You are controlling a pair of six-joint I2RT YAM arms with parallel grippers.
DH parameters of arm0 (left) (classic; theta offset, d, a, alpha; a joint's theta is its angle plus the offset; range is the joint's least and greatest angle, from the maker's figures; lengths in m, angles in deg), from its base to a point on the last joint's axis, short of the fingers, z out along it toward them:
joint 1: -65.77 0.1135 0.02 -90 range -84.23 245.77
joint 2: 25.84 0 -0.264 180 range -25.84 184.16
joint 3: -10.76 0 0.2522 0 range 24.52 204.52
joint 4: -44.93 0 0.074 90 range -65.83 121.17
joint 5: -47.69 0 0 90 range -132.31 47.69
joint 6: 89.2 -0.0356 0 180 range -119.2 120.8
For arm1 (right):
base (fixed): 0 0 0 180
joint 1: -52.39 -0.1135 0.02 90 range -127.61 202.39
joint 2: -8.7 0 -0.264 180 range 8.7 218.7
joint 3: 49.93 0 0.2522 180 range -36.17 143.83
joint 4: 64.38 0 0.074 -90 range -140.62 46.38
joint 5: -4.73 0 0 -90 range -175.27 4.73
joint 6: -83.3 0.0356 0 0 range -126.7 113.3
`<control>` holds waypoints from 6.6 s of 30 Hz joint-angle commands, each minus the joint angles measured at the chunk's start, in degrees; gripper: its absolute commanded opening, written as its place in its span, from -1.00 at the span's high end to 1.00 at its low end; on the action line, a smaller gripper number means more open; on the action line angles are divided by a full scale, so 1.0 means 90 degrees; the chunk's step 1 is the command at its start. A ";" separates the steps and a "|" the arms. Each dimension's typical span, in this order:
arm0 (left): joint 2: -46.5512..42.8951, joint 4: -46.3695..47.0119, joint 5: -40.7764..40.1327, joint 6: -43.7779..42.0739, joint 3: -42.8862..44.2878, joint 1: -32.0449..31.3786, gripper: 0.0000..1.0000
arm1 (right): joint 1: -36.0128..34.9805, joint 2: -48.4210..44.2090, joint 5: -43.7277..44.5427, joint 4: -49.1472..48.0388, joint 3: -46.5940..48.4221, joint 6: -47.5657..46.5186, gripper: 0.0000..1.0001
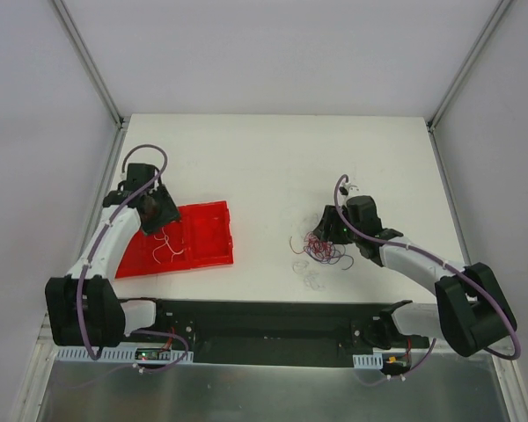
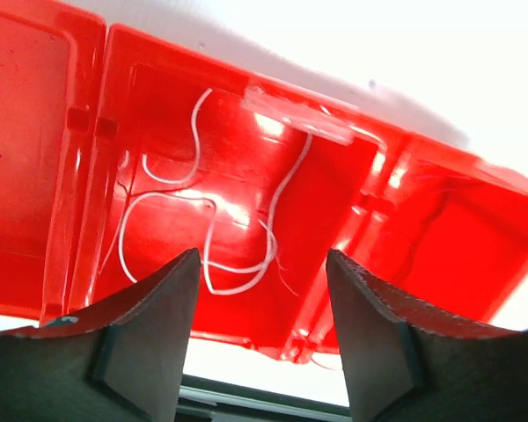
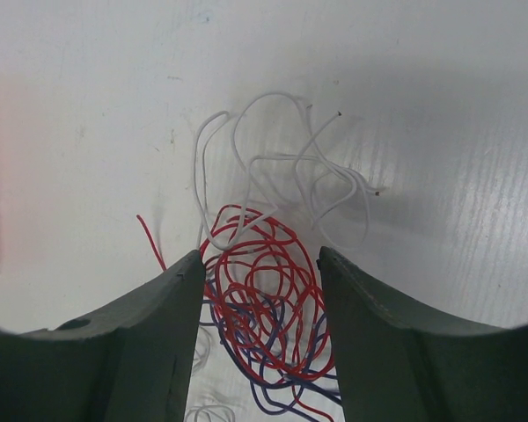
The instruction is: Untangle the cables
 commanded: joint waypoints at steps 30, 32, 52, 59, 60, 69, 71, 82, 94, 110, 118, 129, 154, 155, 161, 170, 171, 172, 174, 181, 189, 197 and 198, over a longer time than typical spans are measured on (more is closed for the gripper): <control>0.3555 0.2644 0.2571 0.0048 0.2195 -0.5836 -0.13 | -0.0070 -0.1495 0.0234 0.1940 -0.0247 0.0335 -0.29; 0.3652 0.2653 0.2726 -0.0011 0.2205 -0.5846 -0.11 | -0.0070 -0.1720 0.0351 0.2067 -0.0306 0.0266 -0.29; 0.3672 0.2682 0.3040 -0.0197 0.1990 -0.5934 1.00 | -0.1553 -0.2552 -0.0928 0.2265 -0.0530 0.0208 -0.36; 0.3311 0.2741 0.3088 -0.0148 0.1785 -0.5915 1.00 | -0.1916 -0.1742 -0.0791 0.1551 -0.0638 0.0168 -0.24; 0.3253 0.2751 0.3098 -0.0148 0.1775 -0.5915 1.00 | -0.1925 -0.1683 -0.0898 0.1415 -0.0705 0.0246 -0.21; 0.2638 0.2829 0.3098 -0.0040 0.1590 -0.5856 1.00 | -0.2101 -0.1819 -0.0627 0.0798 -0.1233 0.0627 0.27; 0.2345 0.2829 0.3050 -0.0050 0.1560 -0.5837 1.00 | -0.2111 -0.1868 -0.0208 0.0798 -0.1195 0.0734 0.58; 0.0725 0.1884 0.2017 -0.0713 0.1833 -0.5651 1.00 | -0.2101 -0.2346 0.1864 0.1471 -0.0668 0.0882 0.97; -0.0419 0.1023 0.0862 -0.1329 0.2809 -0.5348 1.00 | -0.2023 -0.1967 0.2373 0.1667 -0.0160 0.0560 0.79; -0.0898 0.0749 0.0169 -0.1818 0.3669 -0.5329 1.00 | -0.1848 -0.2512 0.0832 0.1725 0.0522 -0.0943 -0.18; -0.0840 0.0690 0.0384 -0.1808 0.3670 -0.5329 1.00 | -0.1370 -0.3020 -0.1433 0.2107 0.1568 -0.2039 -0.61; -0.0761 0.0612 0.0725 -0.1613 0.3503 -0.5319 1.00 | -0.1222 -0.2084 -0.2664 0.0975 0.2379 -0.2106 -0.65; -0.1669 0.1079 0.0372 -0.1318 0.1923 -0.5046 -0.57 | -0.1232 -0.2054 -0.2792 0.1392 0.2310 -0.1325 1.00; -0.1718 0.1265 0.0615 -0.1455 0.1825 -0.5036 -0.58 | -0.1222 -0.2015 -0.2948 0.1548 0.2398 -0.1345 1.00; -0.1582 0.2913 0.3319 -0.2023 0.1287 -0.4967 -0.59 | -0.1232 -0.2180 -0.3516 0.2096 0.2624 -0.1462 1.00; -0.0821 0.3493 0.5244 -0.2218 0.1433 -0.4967 -0.33 | -0.1222 -0.2454 -0.3790 0.2282 0.2712 -0.1541 1.00; -0.0743 0.3493 0.5421 -0.2199 0.1472 -0.4977 -0.24 | -0.1222 -0.2463 -0.3780 0.2273 0.2712 -0.1521 1.00; -0.0674 0.3493 0.5519 -0.2150 0.1472 -0.4967 -0.14 | -0.1213 -0.2483 -0.3751 0.2263 0.2721 -0.1482 1.00; -0.0596 0.3503 0.5763 -0.2111 0.1404 -0.4967 0.00 | -0.1222 -0.2551 -0.3566 0.2204 0.2722 -0.1424 1.00; -0.0751 0.3493 0.5667 -0.2081 0.1043 -0.4977 0.64 | -0.1212 -0.2698 -0.2202 0.2145 0.2887 -0.1287 1.00; -0.0859 0.3269 0.5462 -0.2130 0.0623 -0.4977 1.00 | -0.0657 -0.2523 -0.0276 0.1911 0.3238 -0.0526 1.00; -0.0528 0.2898 0.4622 -0.2052 0.0369 -0.4967 1.00 | 0.0125 -0.1713 0.0176 0.1658 0.4312 -0.0096 1.00; -0.0459 0.2897 0.4603 -0.2023 0.0330 -0.4977 1.00 | 0.0174 -0.1586 0.0166 0.1570 0.4420 -0.0066 1.00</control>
